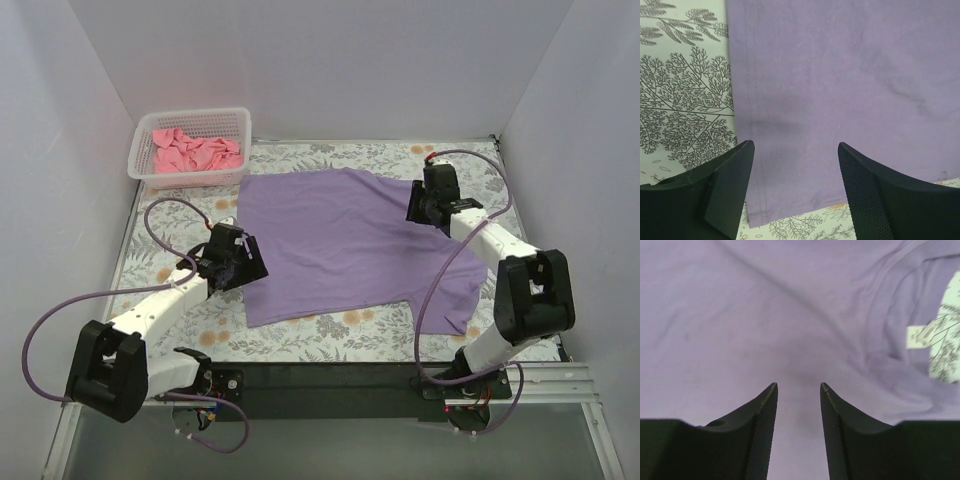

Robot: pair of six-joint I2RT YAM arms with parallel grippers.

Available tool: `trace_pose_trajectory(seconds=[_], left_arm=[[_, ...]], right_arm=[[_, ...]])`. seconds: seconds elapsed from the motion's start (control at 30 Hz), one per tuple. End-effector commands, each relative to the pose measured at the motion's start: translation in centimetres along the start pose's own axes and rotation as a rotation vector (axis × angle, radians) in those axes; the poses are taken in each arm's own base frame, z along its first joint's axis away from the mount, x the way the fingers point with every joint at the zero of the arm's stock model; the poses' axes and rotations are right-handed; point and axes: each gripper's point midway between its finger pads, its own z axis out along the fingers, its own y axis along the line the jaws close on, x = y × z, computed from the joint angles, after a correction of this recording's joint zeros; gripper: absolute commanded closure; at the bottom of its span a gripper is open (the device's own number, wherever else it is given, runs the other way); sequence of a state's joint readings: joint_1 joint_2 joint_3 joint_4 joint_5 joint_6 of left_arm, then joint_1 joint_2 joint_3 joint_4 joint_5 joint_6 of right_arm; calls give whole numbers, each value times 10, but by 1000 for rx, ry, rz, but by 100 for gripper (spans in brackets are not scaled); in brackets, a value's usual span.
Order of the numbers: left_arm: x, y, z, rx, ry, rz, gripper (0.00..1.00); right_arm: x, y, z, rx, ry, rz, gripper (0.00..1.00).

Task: Fold and stack the t-shirts
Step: Flatten the tshirt out

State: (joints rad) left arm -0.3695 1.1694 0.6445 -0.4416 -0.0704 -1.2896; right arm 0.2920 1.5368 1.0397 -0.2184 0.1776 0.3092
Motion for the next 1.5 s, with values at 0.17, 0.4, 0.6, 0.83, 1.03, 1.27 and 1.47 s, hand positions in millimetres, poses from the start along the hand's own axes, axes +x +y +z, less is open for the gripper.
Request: trace_pose_trajectory(seconds=[0.17,0.4,0.6,0.83,1.03,1.27,1.47], left_arm=[[9,0,7,-14,64,21,33],[11,6,13,-50,85,38,33],[4,10,11,-71,52,45,33],[5,15,14,-99,58,48,33],[6,15,15,-102,63,44,33],[-8,-10,13,-18,42,3,33],[-18,-27,18,19,61,4,37]], right_arm=[[-48,-49,73,34,-39,171,63],[-43,-70,117,26,15,235,64],[-49,-81,154,-4,39,299,62],[-74,-112,186,-37,11,389,59],[-125,-110,163,-87,-87,296,44],[-96,-102,87,-49,-75,250,43],[-28,-74,26,-51,-18,226,44]])
